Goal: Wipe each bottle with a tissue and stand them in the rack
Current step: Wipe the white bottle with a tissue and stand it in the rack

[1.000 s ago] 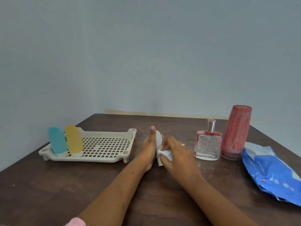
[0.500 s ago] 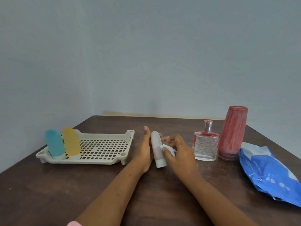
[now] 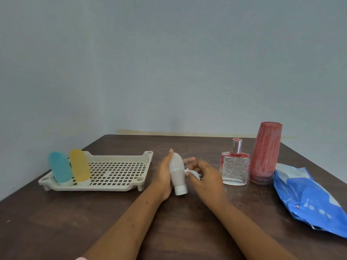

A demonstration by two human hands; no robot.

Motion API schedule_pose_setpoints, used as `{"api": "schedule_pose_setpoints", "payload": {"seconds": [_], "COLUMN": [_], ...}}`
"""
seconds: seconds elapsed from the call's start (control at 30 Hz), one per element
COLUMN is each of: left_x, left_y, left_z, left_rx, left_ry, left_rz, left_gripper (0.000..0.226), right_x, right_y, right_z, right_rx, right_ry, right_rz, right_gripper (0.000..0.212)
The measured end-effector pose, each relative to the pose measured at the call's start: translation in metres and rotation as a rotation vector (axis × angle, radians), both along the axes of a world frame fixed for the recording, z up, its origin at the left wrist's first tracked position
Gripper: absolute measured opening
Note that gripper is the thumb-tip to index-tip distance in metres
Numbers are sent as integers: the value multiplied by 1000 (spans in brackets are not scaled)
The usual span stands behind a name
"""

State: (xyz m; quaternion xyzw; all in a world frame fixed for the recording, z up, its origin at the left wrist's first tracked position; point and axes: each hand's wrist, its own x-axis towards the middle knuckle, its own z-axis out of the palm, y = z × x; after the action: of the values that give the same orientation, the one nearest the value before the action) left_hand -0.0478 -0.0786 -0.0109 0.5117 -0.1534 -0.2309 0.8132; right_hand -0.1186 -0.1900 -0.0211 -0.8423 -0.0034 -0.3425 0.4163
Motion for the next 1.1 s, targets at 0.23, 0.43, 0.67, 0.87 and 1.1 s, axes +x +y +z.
{"api": "schedule_pose_setpoints", "payload": {"seconds": [0.23,0.43,0.67,0.87,1.1], "left_x": [0,0,-2,-4,-4], "left_y": [0,0,0,1,4], "left_z": [1,-1,1,2,5], "left_rx": [-21,6,-14,2,-85], "left_ry": [4,-21,-65,-115,-68], "left_rz": [33,138,117,158,232], "left_gripper": [71,58,58,53,45], "right_x": [-3,-7,-5,3,1], "right_y": [6,10,6,-2,-5], "right_z": [3,4,3,0,2], "right_rx": [35,-55,22,96,150], "right_ry": [-52,-96,-99,-70,82], "right_rz": [32,110,96,55,223], "right_gripper": [12,15,9,21,12]}}
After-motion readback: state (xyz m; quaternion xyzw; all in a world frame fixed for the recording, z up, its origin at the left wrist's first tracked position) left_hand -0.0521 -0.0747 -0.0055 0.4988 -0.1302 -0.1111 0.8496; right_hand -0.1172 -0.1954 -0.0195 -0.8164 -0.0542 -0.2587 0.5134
